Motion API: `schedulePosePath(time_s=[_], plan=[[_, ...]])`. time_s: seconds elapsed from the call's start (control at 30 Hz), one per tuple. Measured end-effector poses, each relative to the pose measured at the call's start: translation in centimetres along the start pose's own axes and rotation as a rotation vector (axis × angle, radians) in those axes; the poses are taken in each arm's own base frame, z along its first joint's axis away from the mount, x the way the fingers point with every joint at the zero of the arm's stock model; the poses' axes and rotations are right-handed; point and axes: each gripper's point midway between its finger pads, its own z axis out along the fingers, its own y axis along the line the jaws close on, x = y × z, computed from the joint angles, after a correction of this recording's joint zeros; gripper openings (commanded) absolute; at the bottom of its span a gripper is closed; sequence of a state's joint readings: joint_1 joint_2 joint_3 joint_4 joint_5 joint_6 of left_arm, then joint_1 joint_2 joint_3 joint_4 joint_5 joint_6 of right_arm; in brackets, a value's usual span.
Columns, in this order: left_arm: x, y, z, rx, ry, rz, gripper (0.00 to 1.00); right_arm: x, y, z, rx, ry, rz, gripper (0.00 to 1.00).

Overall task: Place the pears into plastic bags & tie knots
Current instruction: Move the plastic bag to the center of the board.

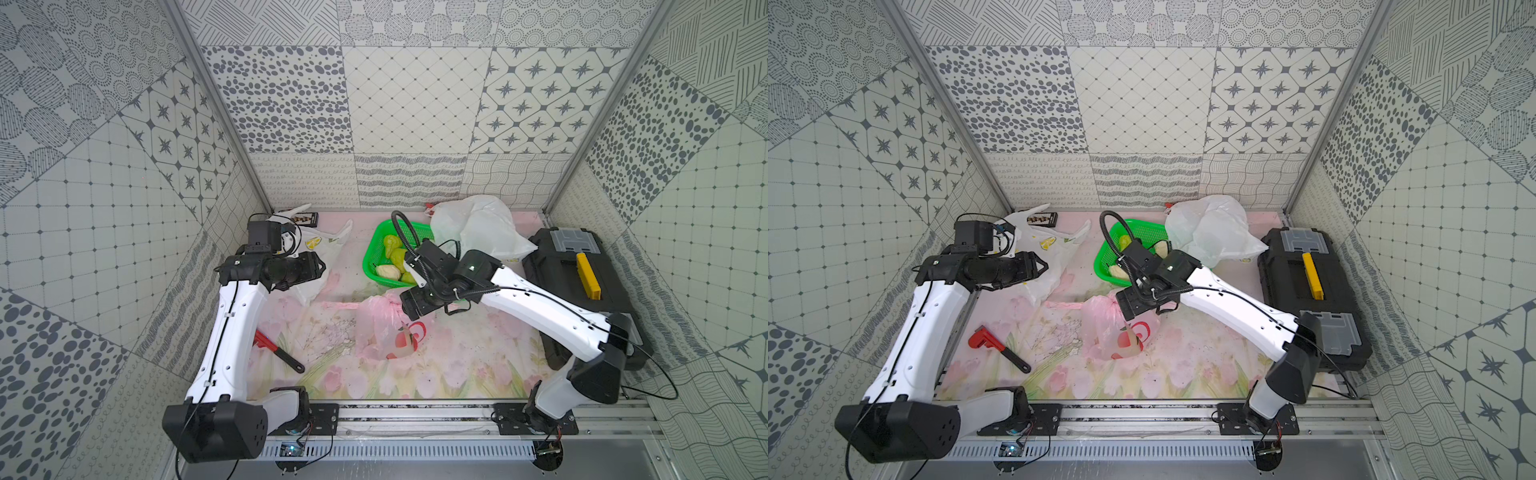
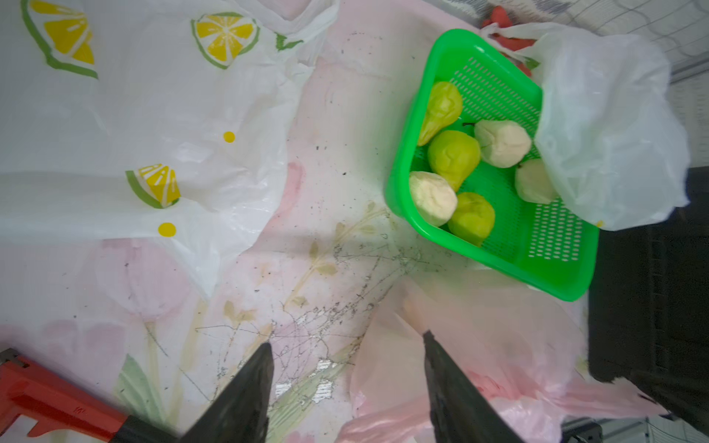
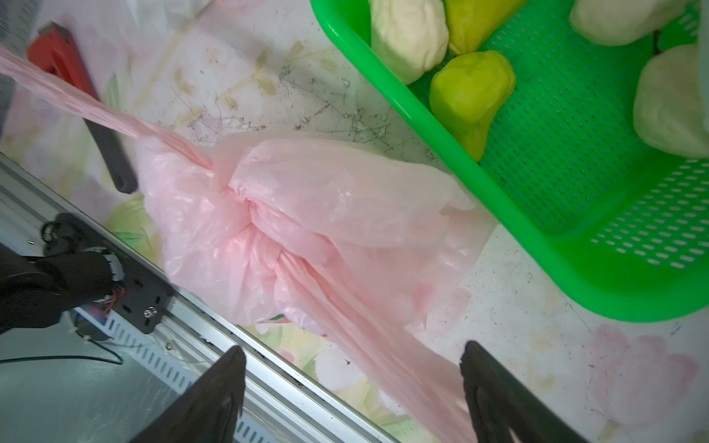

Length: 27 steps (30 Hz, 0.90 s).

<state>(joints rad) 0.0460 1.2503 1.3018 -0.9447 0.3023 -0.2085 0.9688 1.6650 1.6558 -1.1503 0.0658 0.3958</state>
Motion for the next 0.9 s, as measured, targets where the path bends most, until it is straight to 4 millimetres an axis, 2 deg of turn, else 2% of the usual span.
schedulePosePath(time_s=[0.13, 0.27, 0.37, 0.53, 0.6, 0.67, 0.73, 0.8, 0.83, 0.9], plan=[[-0.9, 2.4, 3.9, -0.082, 0.069, -0.04, 0.73, -0.7, 1.2, 3.3, -0.004, 0.045, -0.065, 0.9], [-2.1, 4.4, 8.5, -0.16, 0.14, -0.051, 0.74, -0.6, 1.8, 5.0, -0.02, 0.067, -0.095, 0.85], [-2.7, 5.6, 11.7, -0.215, 0.188, -0.035, 0.73, -0.7, 2.2, 5.6, -0.035, 0.068, -0.108, 0.73], [-3.0, 7.7, 17.0, -0.304, 0.267, 0.01, 0.68, -0.7, 2.6, 6.6, -0.053, 0.067, -0.107, 0.45], [-2.9, 8.4, 18.4, -0.33, 0.289, 0.026, 0.62, -0.5, 2.6, 7.0, -0.058, 0.069, -0.103, 0.34], [-2.6, 9.0, 19.8, -0.351, 0.312, 0.046, 0.48, -0.4, 2.8, 7.3, -0.071, 0.069, -0.098, 0.25], [-2.4, 9.4, 20.9, -0.362, 0.332, 0.064, 0.24, -0.4, 3.0, 7.6, -0.083, 0.065, -0.094, 0.17], [-2.3, 9.7, 21.5, -0.373, 0.341, 0.078, 0.06, -0.5, 3.3, 7.7, -0.099, 0.06, -0.09, 0.11], [-2.4, 9.7, 21.5, -0.376, 0.34, 0.088, 0.0, -0.6, 3.5, 7.7, -0.107, 0.056, -0.087, 0.09], [-3.0, 9.6, 21.0, -0.381, 0.324, 0.105, 0.0, -0.8, 3.9, 7.8, -0.127, 0.048, -0.08, 0.06]])
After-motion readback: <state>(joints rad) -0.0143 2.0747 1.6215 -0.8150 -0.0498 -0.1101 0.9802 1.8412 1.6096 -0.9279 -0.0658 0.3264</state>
